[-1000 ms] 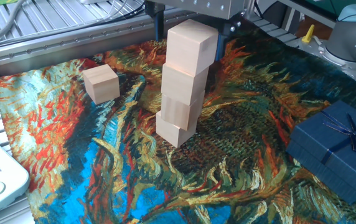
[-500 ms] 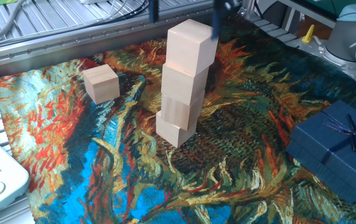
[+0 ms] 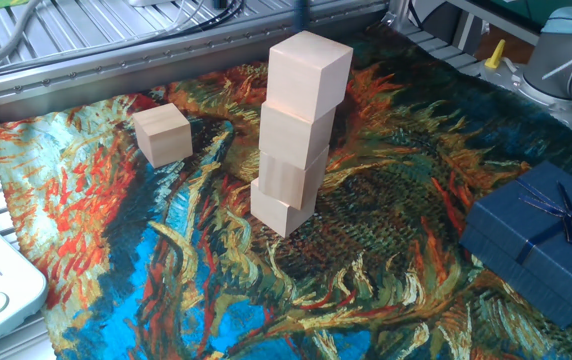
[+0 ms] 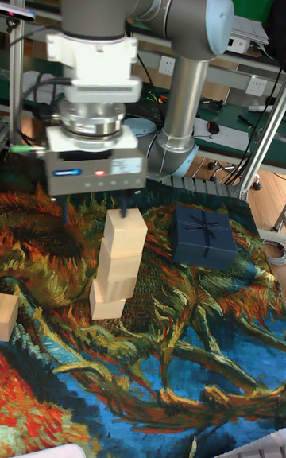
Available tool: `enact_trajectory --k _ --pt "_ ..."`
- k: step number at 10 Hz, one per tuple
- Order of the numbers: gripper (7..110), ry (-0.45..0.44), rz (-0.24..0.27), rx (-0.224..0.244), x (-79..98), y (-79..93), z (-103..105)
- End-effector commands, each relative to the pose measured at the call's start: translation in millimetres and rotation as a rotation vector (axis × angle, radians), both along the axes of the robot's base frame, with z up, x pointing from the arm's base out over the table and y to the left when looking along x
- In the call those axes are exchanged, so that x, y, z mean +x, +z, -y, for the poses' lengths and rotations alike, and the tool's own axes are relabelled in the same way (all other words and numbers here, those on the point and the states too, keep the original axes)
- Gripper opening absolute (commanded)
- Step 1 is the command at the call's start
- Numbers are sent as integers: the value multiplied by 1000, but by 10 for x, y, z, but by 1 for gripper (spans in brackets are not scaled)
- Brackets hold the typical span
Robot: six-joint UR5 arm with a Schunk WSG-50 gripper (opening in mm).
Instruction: Stack the blocks in a vertical line of five
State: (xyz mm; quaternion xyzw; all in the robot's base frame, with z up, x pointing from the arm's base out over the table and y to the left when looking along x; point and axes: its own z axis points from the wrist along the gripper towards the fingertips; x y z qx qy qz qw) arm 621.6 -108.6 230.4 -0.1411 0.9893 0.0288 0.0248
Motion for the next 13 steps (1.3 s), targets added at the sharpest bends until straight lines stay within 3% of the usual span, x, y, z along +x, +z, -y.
enact_trajectory --k 1,2,4,5,6,8,11,12,13 --pt "88 0 16 -44 288 -158 403" --pt "66 -5 7 -57 397 -252 458" --pt "66 -41 -9 -70 662 -519 519" --pt "66 -60 -1 -102 829 -785 660" --pt "66 -95 -1 -99 934 -1036 723" --pt "66 -173 11 -164 1058 -1406 976" --pt "66 -287 1 -88 1003 -1721 991" --pt "88 -323 -12 -48 947 -1767 948" --pt "88 -323 -4 -56 913 -1801 1026"
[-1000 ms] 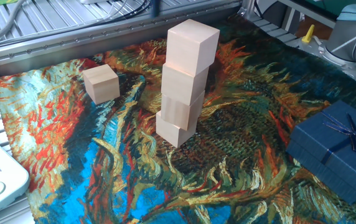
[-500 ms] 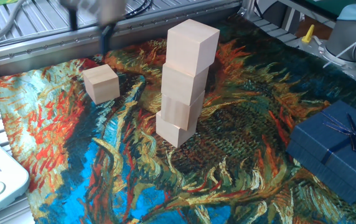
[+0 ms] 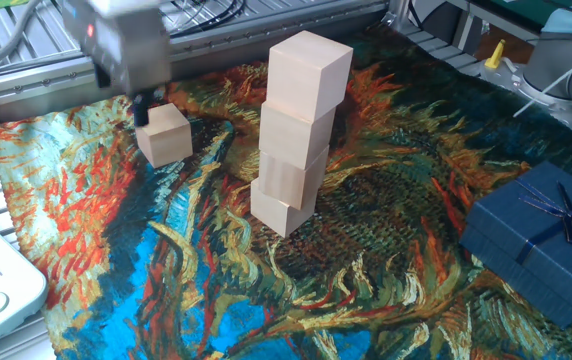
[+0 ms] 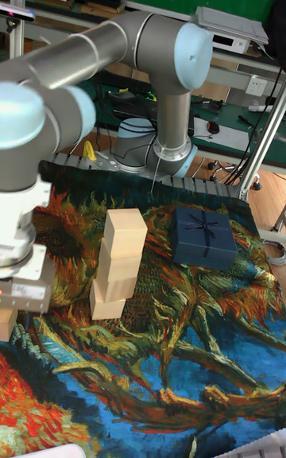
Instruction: Stack the blocks in a vertical line of five
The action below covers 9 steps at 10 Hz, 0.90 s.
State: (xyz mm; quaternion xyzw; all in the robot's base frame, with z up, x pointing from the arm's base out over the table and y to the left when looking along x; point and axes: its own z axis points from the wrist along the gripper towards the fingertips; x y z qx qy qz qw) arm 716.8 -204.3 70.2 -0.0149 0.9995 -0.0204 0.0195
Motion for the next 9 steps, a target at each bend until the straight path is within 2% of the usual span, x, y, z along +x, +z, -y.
enact_trajectory --k 1,3,4,7,9 --pt "88 -69 11 40 -83 -228 118" --pt "88 -97 7 48 -149 -276 142" --pt "66 -106 -16 78 -258 -306 107" --pt "66 -86 7 100 -350 -379 145" --pt "66 -89 -3 101 -376 -418 139"
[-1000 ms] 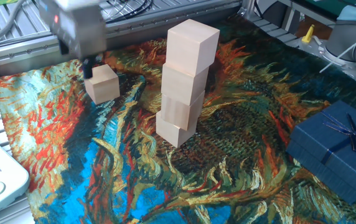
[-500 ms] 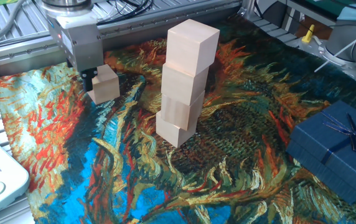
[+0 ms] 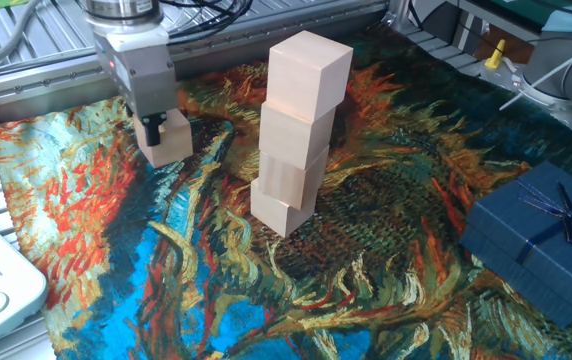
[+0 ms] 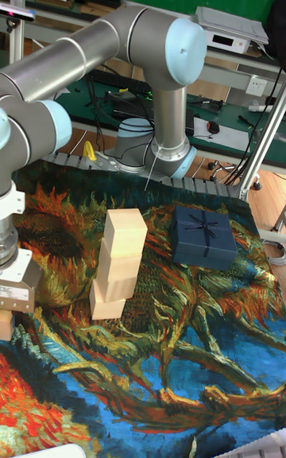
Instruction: Stack the blocks in a vertical line of five
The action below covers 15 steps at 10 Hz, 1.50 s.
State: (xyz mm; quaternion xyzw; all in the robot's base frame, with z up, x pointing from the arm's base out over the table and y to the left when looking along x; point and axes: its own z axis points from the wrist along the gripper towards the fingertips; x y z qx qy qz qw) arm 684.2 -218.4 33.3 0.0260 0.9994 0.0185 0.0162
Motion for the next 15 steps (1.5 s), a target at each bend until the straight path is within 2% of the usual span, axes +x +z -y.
enact_trajectory --k 1,5,9,10,12,15 --pt "66 -6 2 28 -53 -64 -20" --pt "66 2 1 43 -81 -68 -46" --pt "66 7 21 46 -104 -129 -42" --pt "88 4 22 28 -100 -141 -5" --pt "88 -5 36 8 -81 -162 13" --pt "88 -15 38 2 -106 -143 8"
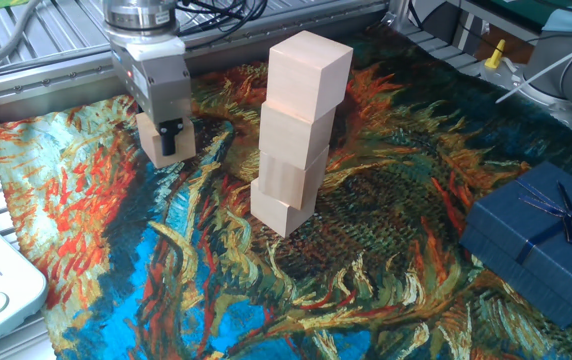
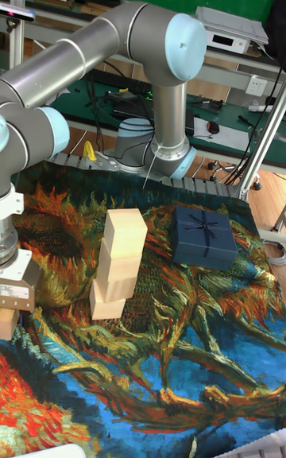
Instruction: Stack the blocks in a vertical line of five
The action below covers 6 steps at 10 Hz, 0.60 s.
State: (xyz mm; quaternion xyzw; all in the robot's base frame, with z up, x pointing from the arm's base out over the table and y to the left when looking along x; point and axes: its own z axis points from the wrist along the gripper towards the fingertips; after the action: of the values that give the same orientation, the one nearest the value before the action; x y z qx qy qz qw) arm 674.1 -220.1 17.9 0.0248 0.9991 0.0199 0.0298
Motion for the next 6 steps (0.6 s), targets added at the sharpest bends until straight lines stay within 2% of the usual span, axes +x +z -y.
enact_trajectory --k 1,6 --pt "88 -18 13 13 -35 17 -46" --pt "88 -15 17 28 -112 5 -61"
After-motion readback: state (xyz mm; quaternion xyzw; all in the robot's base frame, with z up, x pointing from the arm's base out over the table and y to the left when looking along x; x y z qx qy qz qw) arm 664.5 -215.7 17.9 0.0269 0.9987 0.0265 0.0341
